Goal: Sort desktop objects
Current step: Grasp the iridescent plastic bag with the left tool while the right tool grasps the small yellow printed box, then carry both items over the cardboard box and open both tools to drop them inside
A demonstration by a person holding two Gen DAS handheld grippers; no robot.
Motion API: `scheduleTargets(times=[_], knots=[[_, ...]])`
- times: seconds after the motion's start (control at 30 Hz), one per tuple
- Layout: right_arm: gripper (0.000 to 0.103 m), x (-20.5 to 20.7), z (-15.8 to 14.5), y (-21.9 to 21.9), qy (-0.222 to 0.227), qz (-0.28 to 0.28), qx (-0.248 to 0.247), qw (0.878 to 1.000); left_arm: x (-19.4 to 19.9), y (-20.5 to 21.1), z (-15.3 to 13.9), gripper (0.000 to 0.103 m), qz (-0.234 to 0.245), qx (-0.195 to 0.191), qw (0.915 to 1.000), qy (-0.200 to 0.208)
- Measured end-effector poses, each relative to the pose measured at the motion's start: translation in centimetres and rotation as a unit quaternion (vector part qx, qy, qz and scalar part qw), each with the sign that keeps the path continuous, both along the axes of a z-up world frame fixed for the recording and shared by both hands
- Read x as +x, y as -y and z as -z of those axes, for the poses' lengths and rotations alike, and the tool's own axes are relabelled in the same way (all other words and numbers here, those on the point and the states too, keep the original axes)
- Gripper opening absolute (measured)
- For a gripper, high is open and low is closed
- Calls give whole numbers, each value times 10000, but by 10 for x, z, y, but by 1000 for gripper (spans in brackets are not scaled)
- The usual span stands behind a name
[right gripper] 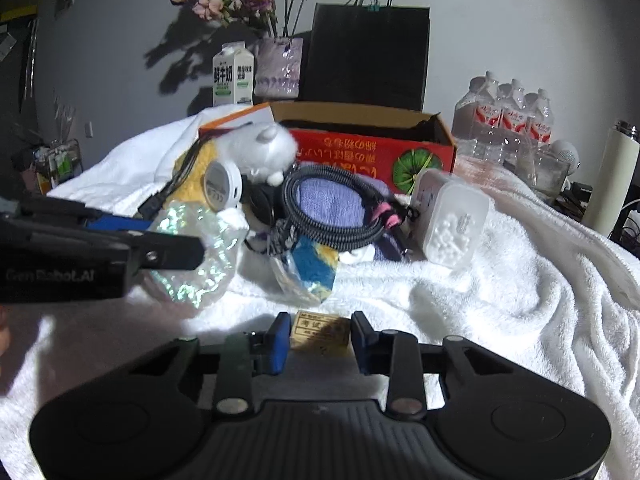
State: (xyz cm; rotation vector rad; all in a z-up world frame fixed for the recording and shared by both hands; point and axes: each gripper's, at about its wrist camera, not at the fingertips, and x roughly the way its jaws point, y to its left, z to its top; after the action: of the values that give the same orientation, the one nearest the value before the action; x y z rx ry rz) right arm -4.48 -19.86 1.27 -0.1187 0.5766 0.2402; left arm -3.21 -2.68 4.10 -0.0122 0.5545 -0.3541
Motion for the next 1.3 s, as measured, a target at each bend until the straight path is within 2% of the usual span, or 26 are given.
scheduleTargets(times=[0.1, 0.2, 0.37, 0.53, 0.67, 0.77, 0.8, 0.83, 0.93, 0.97, 1.1, 1.17, 1.2, 1.27, 1.3], knots=[[31, -9, -19, 5, 228, -96, 75, 9997, -11, -17, -23, 26, -58, -151, 9997, 167], [31, -13, -47, 15, 523, -177, 221, 9982, -7, -39, -50, 26, -380, -326, 9985, 210], [31, -9, -86, 28, 880, -366, 300, 9950, 19, -69, -84, 25, -1104, -215, 9935, 182], [31, 23, -123, 39, 1013, -556, 351, 9927, 65, -80, -119, 25, -947, -127, 9949, 336], [31, 92, -143, 40, 840, -669, 309, 9937, 146, -69, -130, 26, -888, 212, 9955, 266], [31, 166, -152, 31, 659, -502, 49, 9965, 219, -49, -115, 26, -1023, 758, 9918, 147], [31, 195, -151, 26, 600, -401, -58, 9974, 243, -44, -108, 26, -1203, 780, 9897, 52], [31, 224, -148, 21, 473, -313, -178, 9982, 268, -39, -101, 26, -1202, 825, 9893, -112], [31, 305, -131, 11, -79, -74, -135, 9998, 336, -26, -78, 26, -1164, 1021, 9874, -335], [31, 326, -124, 8, -195, -6, -142, 9997, 354, -26, -70, 26, -1265, 1019, 9859, -399], [31, 393, -92, -1, -723, 308, -195, 9967, 409, -40, -42, 26, -1696, 577, 9791, -963], [31, 415, -77, -2, -922, 456, -138, 9946, 418, -40, -34, 31, -1770, 658, 9777, -916], [31, 422, -70, -3, -949, 538, -135, 9939, 419, -37, -32, 39, -1850, 825, 9755, -861], [32, 428, -58, -4, -925, 642, -131, 9936, 418, -33, -28, 60, -1932, 999, 9729, -781], [32, 430, -52, -4, -998, 661, -71, 9928, 416, -32, -27, 75, -1885, 1025, 9735, -793]])
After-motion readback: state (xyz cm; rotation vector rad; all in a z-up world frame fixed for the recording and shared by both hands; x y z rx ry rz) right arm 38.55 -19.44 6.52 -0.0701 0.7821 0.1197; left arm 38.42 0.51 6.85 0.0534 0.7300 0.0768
